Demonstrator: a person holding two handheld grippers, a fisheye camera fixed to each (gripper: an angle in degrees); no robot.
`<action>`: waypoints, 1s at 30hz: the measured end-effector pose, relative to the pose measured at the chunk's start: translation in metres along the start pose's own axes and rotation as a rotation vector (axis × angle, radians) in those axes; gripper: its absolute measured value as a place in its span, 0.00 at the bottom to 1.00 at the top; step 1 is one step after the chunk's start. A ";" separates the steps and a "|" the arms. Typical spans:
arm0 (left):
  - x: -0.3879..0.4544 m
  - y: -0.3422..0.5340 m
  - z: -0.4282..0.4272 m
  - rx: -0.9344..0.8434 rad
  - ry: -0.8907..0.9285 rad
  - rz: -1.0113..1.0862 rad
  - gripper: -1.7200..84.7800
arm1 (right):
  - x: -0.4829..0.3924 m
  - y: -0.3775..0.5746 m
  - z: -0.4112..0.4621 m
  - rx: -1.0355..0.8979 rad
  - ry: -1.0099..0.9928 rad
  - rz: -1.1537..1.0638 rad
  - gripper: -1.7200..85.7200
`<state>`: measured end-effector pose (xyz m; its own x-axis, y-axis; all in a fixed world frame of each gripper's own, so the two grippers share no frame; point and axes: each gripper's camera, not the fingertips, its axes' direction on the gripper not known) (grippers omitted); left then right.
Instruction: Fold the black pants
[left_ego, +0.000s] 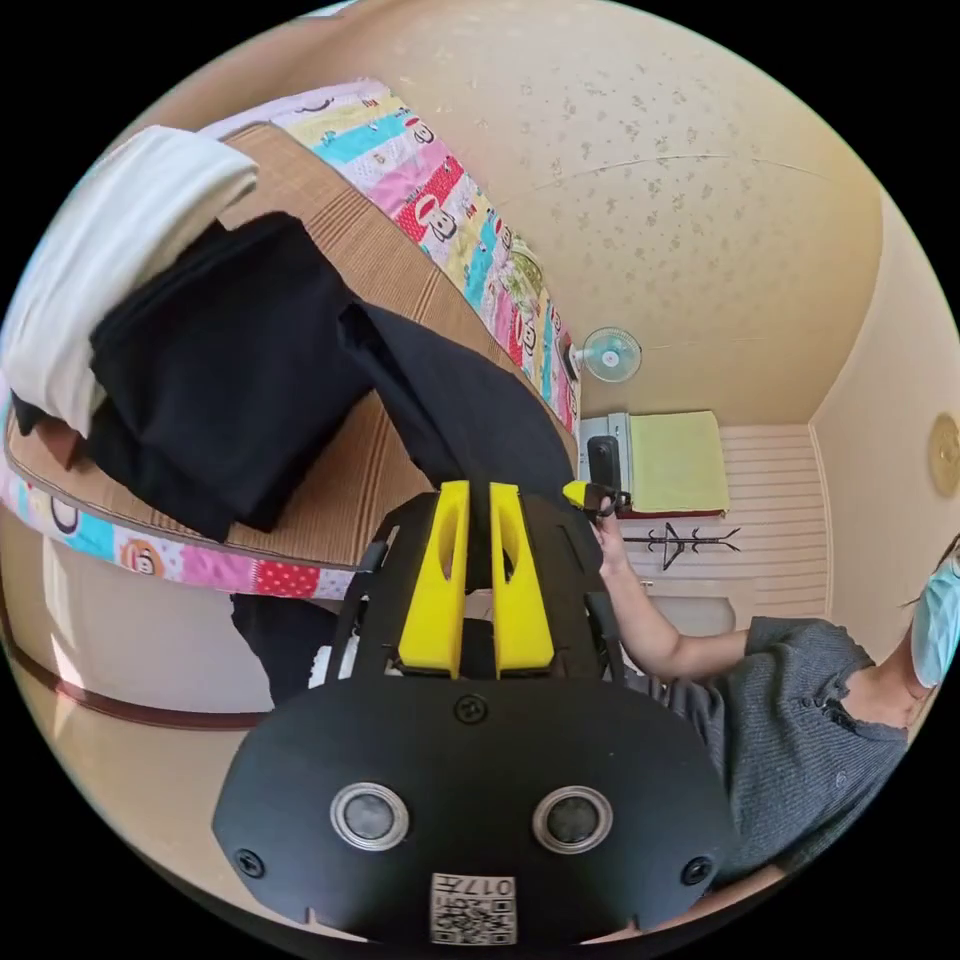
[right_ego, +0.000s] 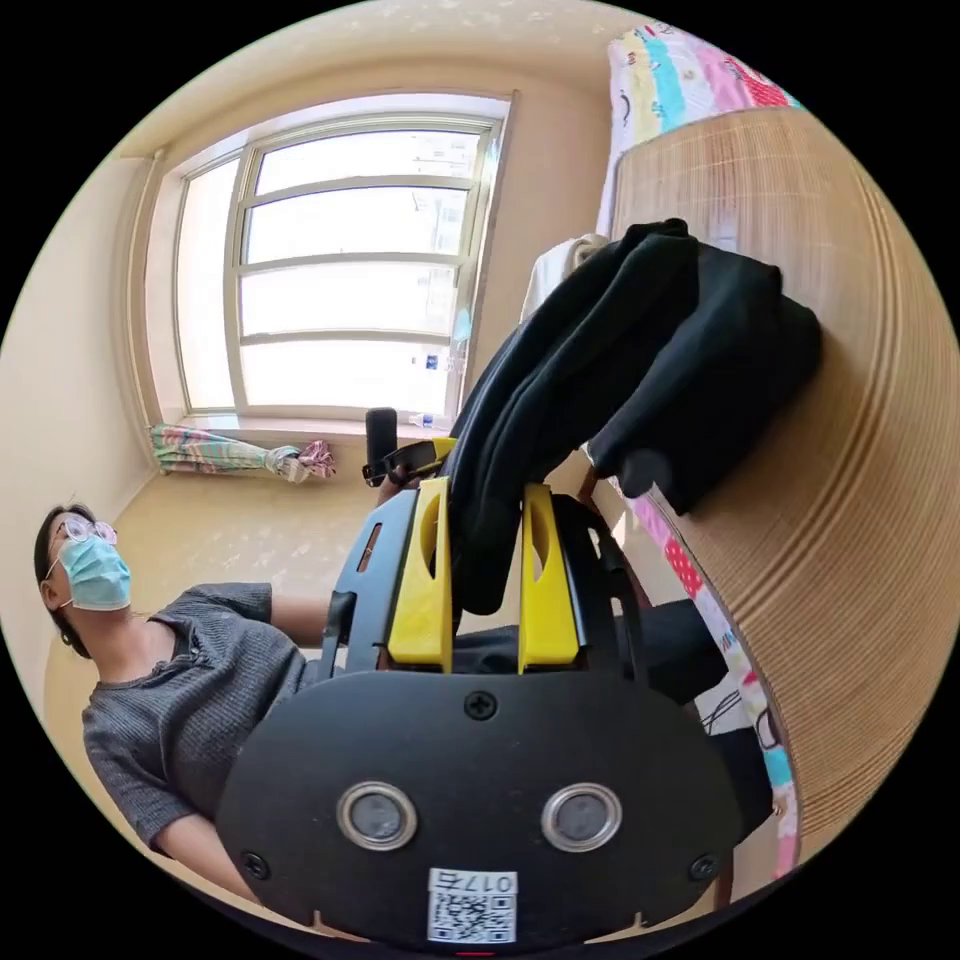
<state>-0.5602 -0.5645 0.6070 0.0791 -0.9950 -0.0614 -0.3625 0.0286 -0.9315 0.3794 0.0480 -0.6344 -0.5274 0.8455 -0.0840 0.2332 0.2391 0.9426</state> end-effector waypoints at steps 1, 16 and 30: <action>-0.006 -0.006 -0.018 0.005 -0.020 0.005 0.07 | -0.011 -0.027 0.032 -0.008 0.012 -0.034 0.14; -0.185 -0.133 -0.225 0.185 -0.509 -0.430 0.09 | 0.039 -0.154 0.277 0.082 0.173 0.200 0.05; -0.177 0.059 -0.085 0.373 -0.158 -0.300 0.07 | -0.015 0.213 0.001 0.700 0.567 0.517 0.02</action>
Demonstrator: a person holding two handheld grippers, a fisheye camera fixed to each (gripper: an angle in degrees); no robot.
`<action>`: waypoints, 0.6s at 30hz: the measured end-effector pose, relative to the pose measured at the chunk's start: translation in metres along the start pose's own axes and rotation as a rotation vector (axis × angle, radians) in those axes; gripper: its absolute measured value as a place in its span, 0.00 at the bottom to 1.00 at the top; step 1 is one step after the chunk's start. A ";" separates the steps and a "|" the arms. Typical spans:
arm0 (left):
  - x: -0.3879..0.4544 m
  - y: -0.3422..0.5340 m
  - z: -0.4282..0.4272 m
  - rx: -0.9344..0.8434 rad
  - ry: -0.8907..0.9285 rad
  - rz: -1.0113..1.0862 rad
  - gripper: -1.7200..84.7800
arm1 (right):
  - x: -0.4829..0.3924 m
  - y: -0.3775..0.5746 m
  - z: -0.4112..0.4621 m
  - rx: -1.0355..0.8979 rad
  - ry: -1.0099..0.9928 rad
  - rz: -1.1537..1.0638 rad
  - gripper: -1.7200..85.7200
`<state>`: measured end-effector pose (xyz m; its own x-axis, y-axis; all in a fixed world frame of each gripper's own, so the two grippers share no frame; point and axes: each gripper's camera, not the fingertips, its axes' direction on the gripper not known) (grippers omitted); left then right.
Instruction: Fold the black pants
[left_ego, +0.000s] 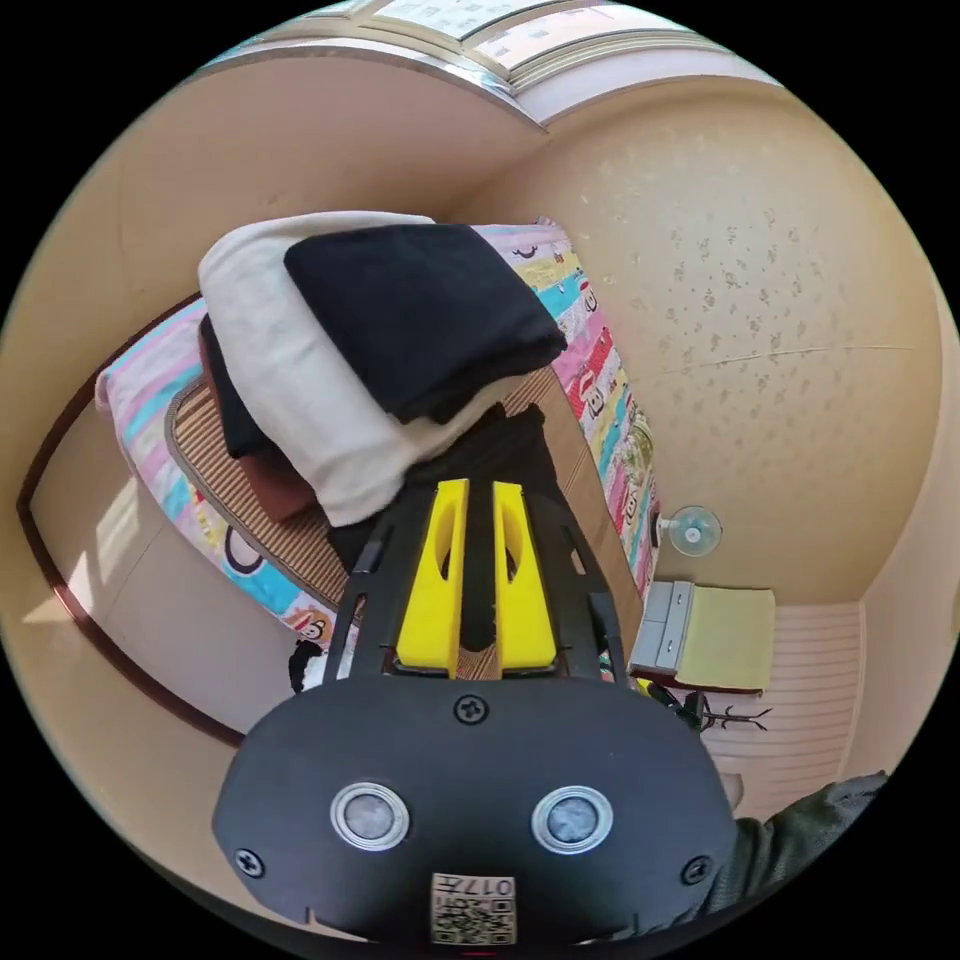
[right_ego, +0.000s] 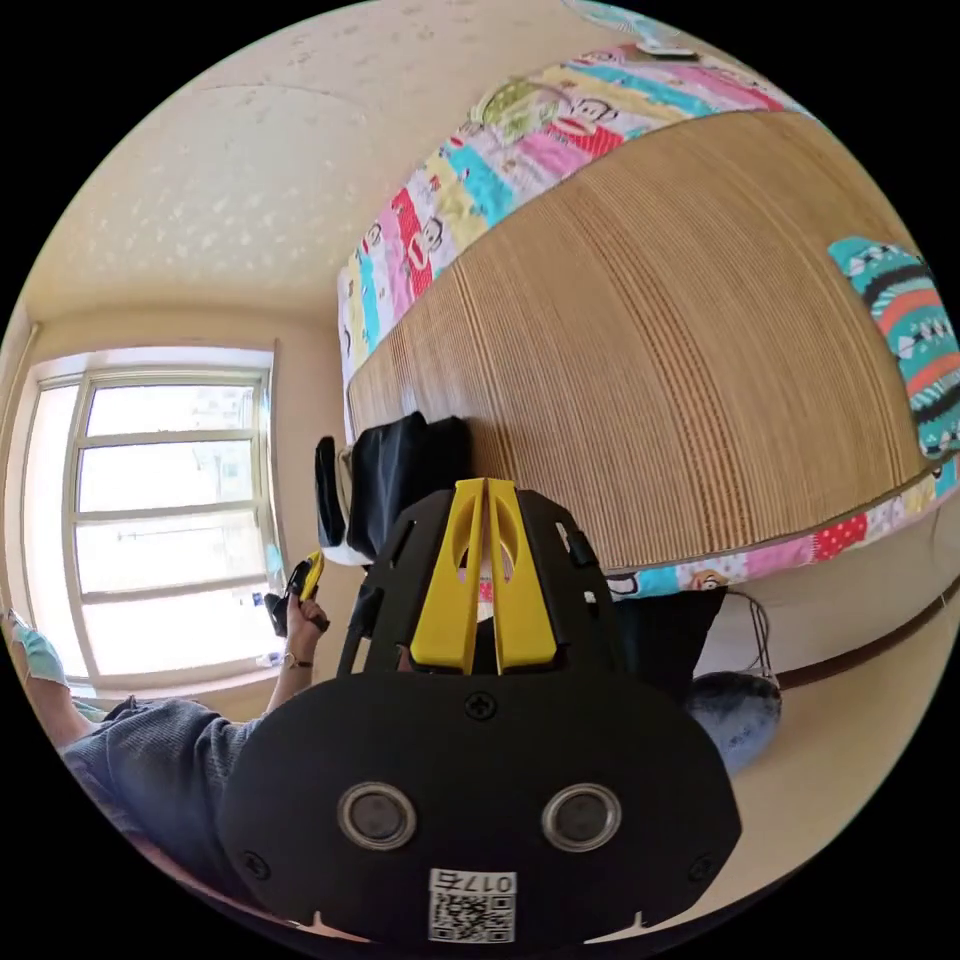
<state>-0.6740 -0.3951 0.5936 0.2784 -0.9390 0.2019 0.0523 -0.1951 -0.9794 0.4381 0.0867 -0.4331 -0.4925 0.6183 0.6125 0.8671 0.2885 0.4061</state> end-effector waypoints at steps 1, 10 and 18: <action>0.009 0.007 0.009 -0.016 0.022 0.016 0.07 | -0.006 0.015 -0.036 0.114 0.054 -0.014 0.02; 0.198 0.134 0.168 -0.565 0.324 0.474 0.02 | 0.019 0.102 -0.209 0.856 0.198 0.080 0.02; 0.297 0.279 0.226 -0.594 0.434 0.686 0.01 | 0.144 0.126 -0.277 0.939 0.087 0.152 0.03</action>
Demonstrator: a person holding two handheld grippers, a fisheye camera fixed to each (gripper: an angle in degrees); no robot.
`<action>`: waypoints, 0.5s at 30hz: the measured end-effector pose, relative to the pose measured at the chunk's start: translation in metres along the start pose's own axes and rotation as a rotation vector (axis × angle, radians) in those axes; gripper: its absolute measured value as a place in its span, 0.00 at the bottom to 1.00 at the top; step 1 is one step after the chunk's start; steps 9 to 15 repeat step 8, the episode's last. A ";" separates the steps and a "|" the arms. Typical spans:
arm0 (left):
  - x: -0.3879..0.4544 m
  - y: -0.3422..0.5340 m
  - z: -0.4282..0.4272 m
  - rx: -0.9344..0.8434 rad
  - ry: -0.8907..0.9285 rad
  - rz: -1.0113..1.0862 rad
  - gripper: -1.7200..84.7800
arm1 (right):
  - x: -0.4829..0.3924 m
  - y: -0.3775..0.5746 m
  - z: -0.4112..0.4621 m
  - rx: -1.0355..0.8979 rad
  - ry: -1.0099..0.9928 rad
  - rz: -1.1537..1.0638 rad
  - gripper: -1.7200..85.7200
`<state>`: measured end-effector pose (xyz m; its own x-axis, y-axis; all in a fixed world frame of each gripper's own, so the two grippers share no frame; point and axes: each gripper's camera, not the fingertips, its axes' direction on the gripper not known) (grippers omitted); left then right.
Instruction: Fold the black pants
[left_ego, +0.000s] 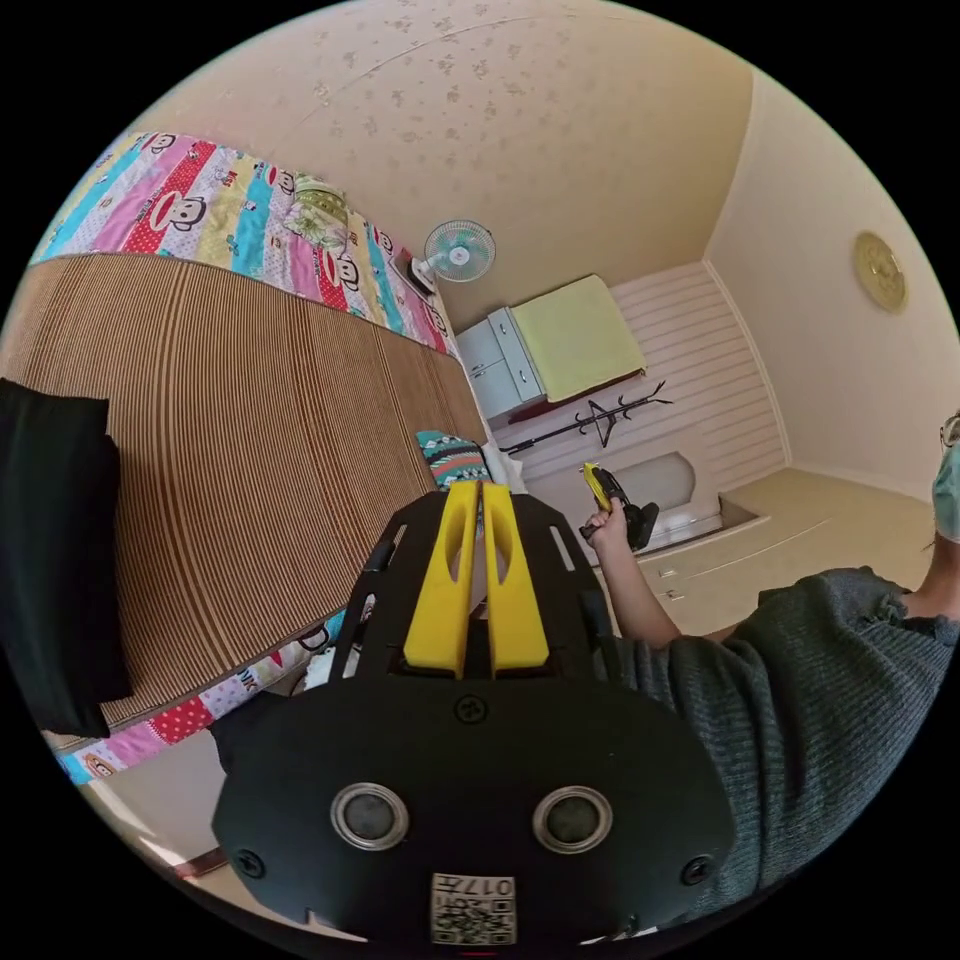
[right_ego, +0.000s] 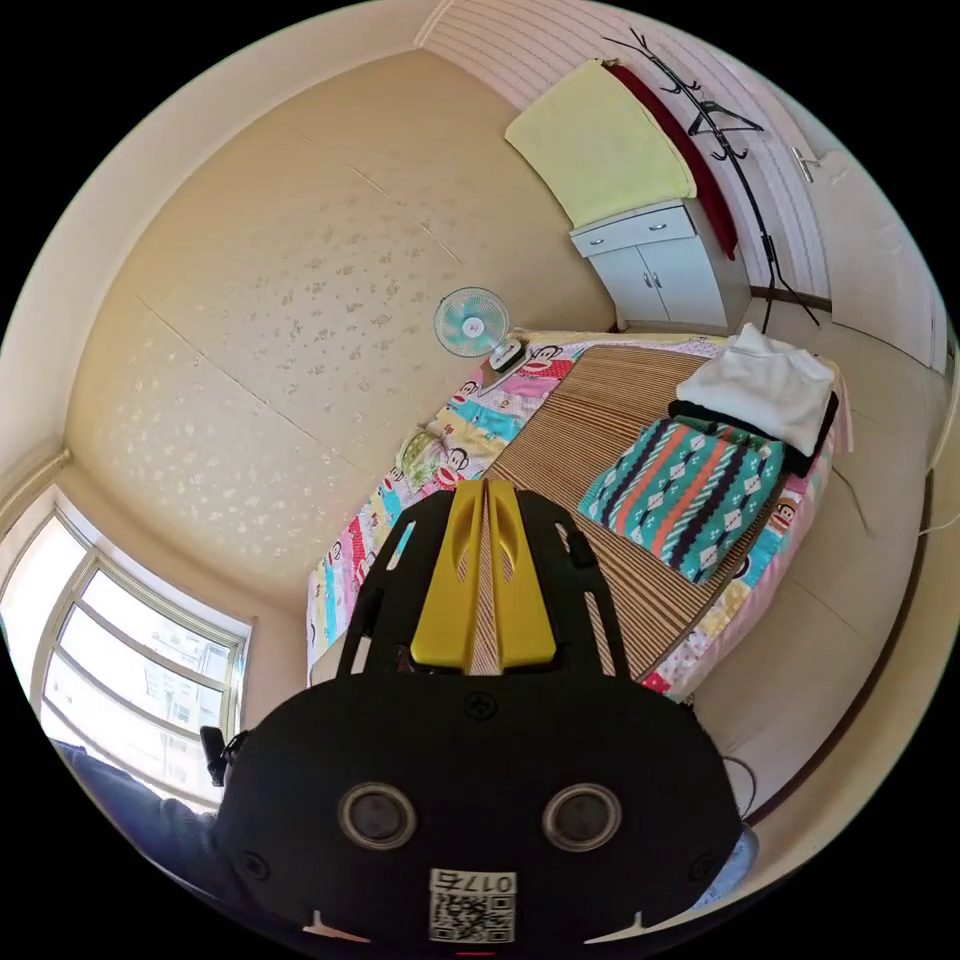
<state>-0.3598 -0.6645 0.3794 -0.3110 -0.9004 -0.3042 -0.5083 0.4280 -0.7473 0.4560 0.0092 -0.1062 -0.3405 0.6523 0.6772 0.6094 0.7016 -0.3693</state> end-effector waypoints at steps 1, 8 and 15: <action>0.001 0.001 0.011 0.006 0.002 -0.010 0.01 | 0.021 -0.009 -0.003 0.000 0.025 0.015 0.03; 0.025 -0.012 0.133 -0.049 -0.085 -0.077 0.01 | 0.155 -0.079 0.012 -0.118 0.137 0.163 0.05; 0.025 -0.012 0.133 -0.049 -0.085 -0.077 0.01 | 0.155 -0.079 0.012 -0.118 0.137 0.163 0.05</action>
